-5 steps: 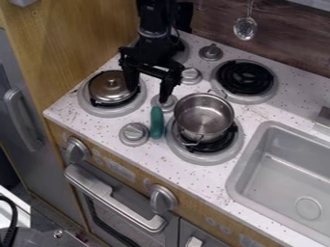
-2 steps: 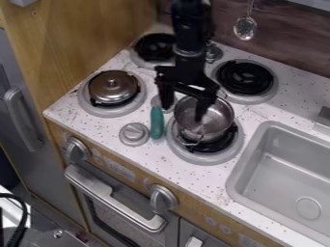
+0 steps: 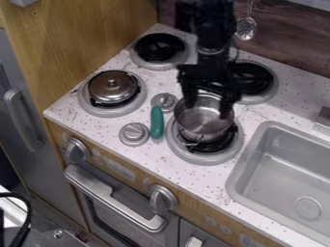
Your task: Moved the silver pot from the right connar banner of the stove to the right upper banner of the stove
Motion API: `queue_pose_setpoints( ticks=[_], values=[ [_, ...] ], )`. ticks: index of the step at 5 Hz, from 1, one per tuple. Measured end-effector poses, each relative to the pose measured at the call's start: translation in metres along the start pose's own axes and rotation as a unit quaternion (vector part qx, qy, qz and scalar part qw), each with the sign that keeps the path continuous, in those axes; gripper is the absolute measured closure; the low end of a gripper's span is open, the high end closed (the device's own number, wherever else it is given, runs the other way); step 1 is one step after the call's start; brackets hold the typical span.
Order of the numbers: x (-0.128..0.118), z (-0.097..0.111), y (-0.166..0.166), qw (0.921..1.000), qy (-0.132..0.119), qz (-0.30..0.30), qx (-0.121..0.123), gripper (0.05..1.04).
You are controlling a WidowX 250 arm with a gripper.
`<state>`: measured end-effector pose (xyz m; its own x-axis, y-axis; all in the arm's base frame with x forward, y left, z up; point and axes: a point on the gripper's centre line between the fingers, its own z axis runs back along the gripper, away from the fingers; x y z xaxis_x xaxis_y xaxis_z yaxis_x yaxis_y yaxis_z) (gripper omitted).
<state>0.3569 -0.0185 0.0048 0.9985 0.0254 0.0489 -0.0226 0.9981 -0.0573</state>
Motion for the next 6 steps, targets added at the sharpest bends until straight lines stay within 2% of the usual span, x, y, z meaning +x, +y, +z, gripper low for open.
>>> queue_pose_setpoints(
  ticks=[1, 2, 3, 4, 5, 6],
  values=[
    [0.003, -0.017, -0.012, 0.9998, 0.015, -0.004, -0.013, 0.083],
    [0.012, -0.029, -0.016, 0.9997, 0.019, -0.013, -0.009, 0.083],
    [0.015, -0.054, -0.014, 0.9988, 0.038, -0.027, 0.017, 0.083],
    [0.013, -0.065, -0.006, 0.9972, 0.056, -0.028, 0.041, 0.115],
    [0.01, -0.068, -0.002, 0.9959, 0.048, -0.043, 0.063, 0.376],
    [0.005, -0.068, -0.005, 0.9924, 0.028, -0.079, 0.09, 0.647]
  ],
)
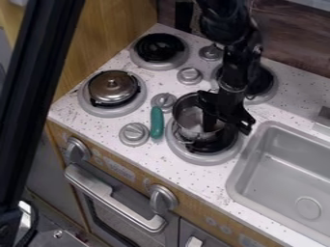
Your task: Moved the silver pot from the right connar banner of the stove to the right upper banner of the stove
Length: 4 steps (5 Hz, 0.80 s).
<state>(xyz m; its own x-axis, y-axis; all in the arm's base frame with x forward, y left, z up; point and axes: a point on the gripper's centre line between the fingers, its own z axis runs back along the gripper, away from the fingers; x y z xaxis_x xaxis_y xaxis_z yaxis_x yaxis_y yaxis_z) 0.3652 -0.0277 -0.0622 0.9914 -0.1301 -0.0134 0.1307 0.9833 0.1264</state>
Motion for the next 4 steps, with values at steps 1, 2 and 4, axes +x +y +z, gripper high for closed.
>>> queue_pose_setpoints(
  ticks=[1, 2, 4],
  values=[
    [-0.001, 0.002, -0.004, 0.9989, -0.029, -0.034, 0.013, 0.893],
    [0.005, 0.005, -0.011, 0.9952, -0.058, -0.076, 0.019, 0.992],
    [0.063, 0.033, -0.016, 0.9802, -0.136, -0.133, 0.055, 1.009]
  ],
)
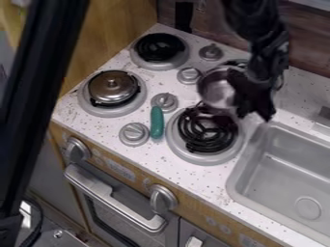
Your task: Moved the silver pot from the right connar banner of the stove to the right upper banner of the stove
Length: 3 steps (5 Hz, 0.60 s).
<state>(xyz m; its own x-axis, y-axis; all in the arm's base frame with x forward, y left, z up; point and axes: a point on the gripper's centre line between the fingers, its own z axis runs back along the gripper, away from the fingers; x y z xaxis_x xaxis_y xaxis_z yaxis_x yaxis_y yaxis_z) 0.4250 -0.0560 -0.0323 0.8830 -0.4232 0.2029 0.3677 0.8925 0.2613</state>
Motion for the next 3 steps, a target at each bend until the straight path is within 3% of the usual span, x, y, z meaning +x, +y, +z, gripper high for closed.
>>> queue_pose_setpoints(
  ticks=[1, 3],
  values=[
    [0.021, -0.005, 0.007, 0.9999, -0.01, -0.004, 0.012, 1.009],
    [0.051, -0.035, 0.007, 0.9999, -0.006, -0.013, 0.007, 1.009]
  ],
)
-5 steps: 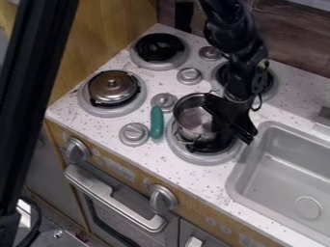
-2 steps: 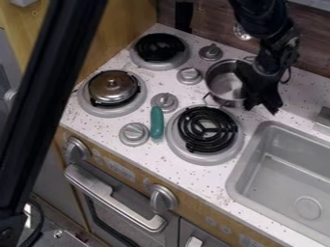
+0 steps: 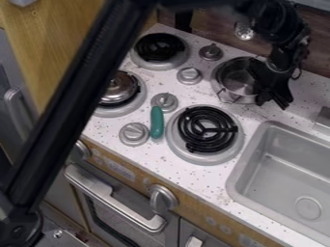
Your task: Moved the silver pot from the right connar banner of the stove to the right upper banner of the stove
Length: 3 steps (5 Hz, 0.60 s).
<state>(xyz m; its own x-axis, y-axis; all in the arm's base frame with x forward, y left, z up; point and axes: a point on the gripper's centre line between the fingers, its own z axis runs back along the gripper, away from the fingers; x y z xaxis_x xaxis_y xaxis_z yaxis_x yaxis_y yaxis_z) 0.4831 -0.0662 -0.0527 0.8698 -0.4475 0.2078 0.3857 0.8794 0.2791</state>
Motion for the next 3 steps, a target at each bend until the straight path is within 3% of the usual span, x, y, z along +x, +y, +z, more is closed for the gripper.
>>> queue_pose_setpoints(
  ticks=[3],
  values=[
    [0.034, -0.007, 0.007, 0.9997, -0.021, -0.01, 0.007, 0.993]
  ],
)
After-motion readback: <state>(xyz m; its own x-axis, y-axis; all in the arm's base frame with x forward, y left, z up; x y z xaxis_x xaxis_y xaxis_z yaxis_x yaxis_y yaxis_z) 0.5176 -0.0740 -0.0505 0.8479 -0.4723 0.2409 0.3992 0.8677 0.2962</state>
